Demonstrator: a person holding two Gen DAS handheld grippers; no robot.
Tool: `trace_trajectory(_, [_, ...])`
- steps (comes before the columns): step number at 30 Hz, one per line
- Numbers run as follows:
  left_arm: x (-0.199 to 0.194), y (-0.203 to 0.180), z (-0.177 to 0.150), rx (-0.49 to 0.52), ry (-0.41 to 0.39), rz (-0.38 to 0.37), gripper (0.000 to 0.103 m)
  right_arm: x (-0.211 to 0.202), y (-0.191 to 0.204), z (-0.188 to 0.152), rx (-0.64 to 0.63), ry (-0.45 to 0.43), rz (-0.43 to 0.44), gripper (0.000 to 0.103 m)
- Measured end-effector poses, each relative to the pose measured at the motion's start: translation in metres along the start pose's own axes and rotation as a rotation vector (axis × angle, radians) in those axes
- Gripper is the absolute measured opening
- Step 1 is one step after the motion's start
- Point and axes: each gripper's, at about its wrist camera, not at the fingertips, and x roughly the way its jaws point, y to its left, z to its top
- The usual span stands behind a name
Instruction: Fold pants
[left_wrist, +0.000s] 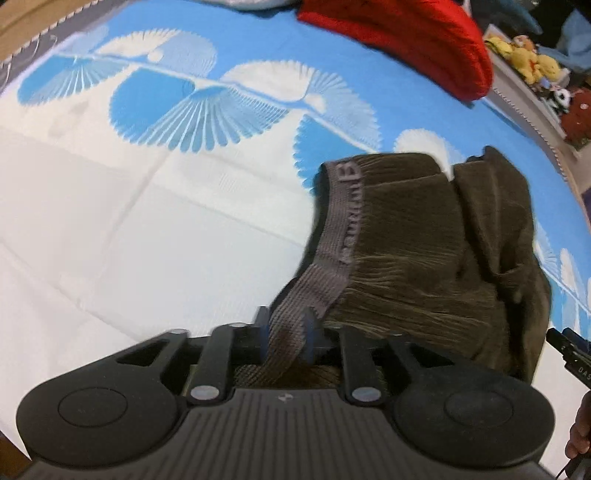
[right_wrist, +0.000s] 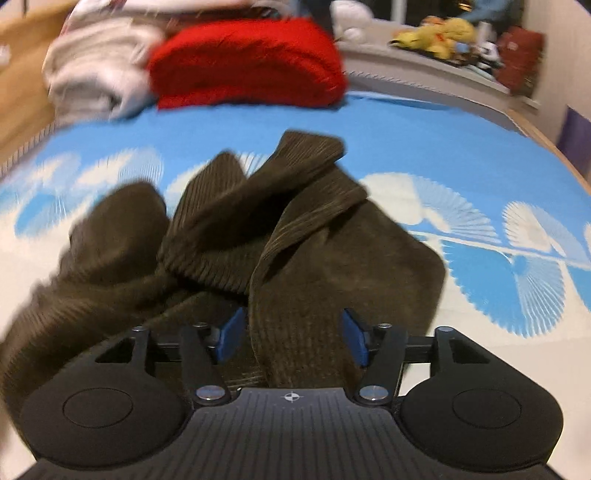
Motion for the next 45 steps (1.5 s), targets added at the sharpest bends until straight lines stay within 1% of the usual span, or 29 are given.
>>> trace_trajectory(2, [0.012, 0.005, 0.003, -0.021, 0.02, 0.002, 0.031, 0.016, 0.009, 0.0, -0.051, 0.026, -0.015, 0.069])
trace_trajectory(3, [0.015, 0.006, 0.003, -0.024, 0.005, -0.012, 0.038, 0.026, 0.011, 0.002, -0.074, 0.042, -0.031, 0.07])
trace_trajectory(4, [0.018, 0.007, 0.004, -0.024, -0.002, -0.021, 0.051, 0.033, 0.012, 0.002, -0.09, 0.055, -0.044, 0.07])
trace_trajectory(7, [0.036, 0.007, 0.005, -0.032, 0.03, -0.064, 0.066, 0.055, 0.014, 0.001, -0.132, 0.103, -0.083, 0.07])
trace_trajectory(9, [0.047, 0.001, 0.005, -0.023, 0.072, -0.071, 0.073, 0.065, 0.016, -0.002, -0.158, 0.124, -0.104, 0.07])
trace_trajectory(11, [0.053, -0.007, 0.008, 0.004, 0.068, -0.087, 0.076, 0.072, 0.016, -0.004, -0.179, 0.142, -0.124, 0.071])
trace_trajectory(12, [0.055, -0.011, 0.008, 0.021, 0.063, -0.094, 0.081, 0.074, 0.015, -0.005, -0.181, 0.145, -0.127, 0.071])
trace_trajectory(14, [0.064, -0.018, 0.009, 0.048, 0.078, -0.083, 0.083, 0.076, 0.012, -0.006, -0.181, 0.145, -0.131, 0.07])
trace_trajectory(16, [0.072, -0.021, 0.009, 0.054, 0.092, -0.074, 0.083, 0.075, 0.009, -0.006, -0.181, 0.138, -0.139, 0.058])
trace_trajectory(17, [0.076, -0.022, 0.009, 0.055, 0.102, -0.07, 0.083, 0.073, 0.006, -0.006, -0.175, 0.137, -0.137, 0.042])
trace_trajectory(18, [0.08, -0.023, 0.008, 0.057, 0.111, -0.065, 0.083, 0.07, 0.002, -0.005, -0.159, 0.136, -0.13, 0.031])
trace_trajectory(20, [0.082, -0.024, 0.007, 0.072, 0.111, -0.058, 0.083, 0.062, -0.009, -0.002, -0.129, 0.123, -0.116, 0.017])
trace_trajectory(21, [0.081, -0.026, 0.005, 0.085, 0.106, -0.051, 0.081, 0.057, -0.016, -0.001, -0.109, 0.105, -0.118, 0.016])
trace_trajectory(24, [0.075, -0.03, -0.002, 0.16, 0.082, -0.008, 0.06, 0.028, -0.048, 0.012, 0.011, 0.006, -0.178, 0.012])
trace_trajectory(25, [0.071, -0.031, -0.003, 0.18, 0.071, -0.007, 0.052, 0.017, -0.062, 0.015, 0.065, -0.034, -0.201, 0.011])
trace_trajectory(26, [0.066, -0.032, -0.005, 0.199, 0.054, -0.009, 0.048, -0.001, -0.085, 0.018, 0.16, -0.093, -0.227, 0.01])
trace_trajectory(27, [0.061, -0.033, -0.006, 0.206, 0.044, -0.012, 0.035, -0.011, -0.099, 0.018, 0.218, -0.124, -0.237, 0.009])
trace_trajectory(28, [0.055, -0.032, -0.007, 0.211, 0.033, -0.001, 0.01, -0.029, -0.122, 0.015, 0.315, -0.177, -0.27, 0.009])
trace_trajectory(30, [0.043, -0.029, -0.007, 0.198, 0.01, -0.005, 0.01, -0.055, -0.153, 0.005, 0.434, -0.232, -0.346, 0.009])
trace_trajectory(32, [0.027, -0.026, -0.008, 0.181, -0.014, -0.05, 0.01, -0.079, -0.185, -0.013, 0.568, -0.267, -0.413, 0.009])
trace_trajectory(33, [0.022, -0.026, -0.009, 0.188, -0.021, -0.064, 0.01, -0.085, -0.2, -0.024, 0.624, -0.253, -0.431, 0.009])
trace_trajectory(34, [0.017, -0.026, -0.011, 0.199, -0.025, -0.066, 0.01, -0.087, -0.212, -0.035, 0.656, -0.194, -0.446, 0.009])
trace_trajectory(37, [0.012, -0.026, -0.018, 0.237, -0.008, -0.044, 0.01, -0.076, -0.236, -0.072, 0.733, 0.034, -0.424, 0.009])
trace_trajectory(39, [0.012, -0.027, -0.023, 0.254, 0.026, -0.022, 0.01, -0.056, -0.251, -0.108, 0.824, 0.253, -0.347, 0.01])
trace_trajectory(40, [0.011, -0.028, -0.026, 0.258, 0.038, -0.012, 0.011, -0.045, -0.253, -0.119, 0.817, 0.35, -0.296, 0.012])
trace_trajectory(41, [0.012, -0.028, -0.027, 0.26, 0.053, -0.001, 0.011, -0.033, -0.249, -0.128, 0.748, 0.448, -0.241, 0.017])
trace_trajectory(42, [0.013, -0.028, -0.027, 0.247, 0.071, 0.008, 0.013, -0.03, -0.243, -0.131, 0.669, 0.472, -0.227, 0.018])
trace_trajectory(43, [0.014, -0.026, -0.028, 0.231, 0.078, 0.012, 0.015, -0.032, -0.238, -0.131, 0.607, 0.464, -0.232, 0.018])
trace_trajectory(45, [0.017, -0.023, -0.023, 0.185, 0.09, 0.031, 0.014, -0.045, -0.232, -0.121, 0.54, 0.383, -0.221, 0.018])
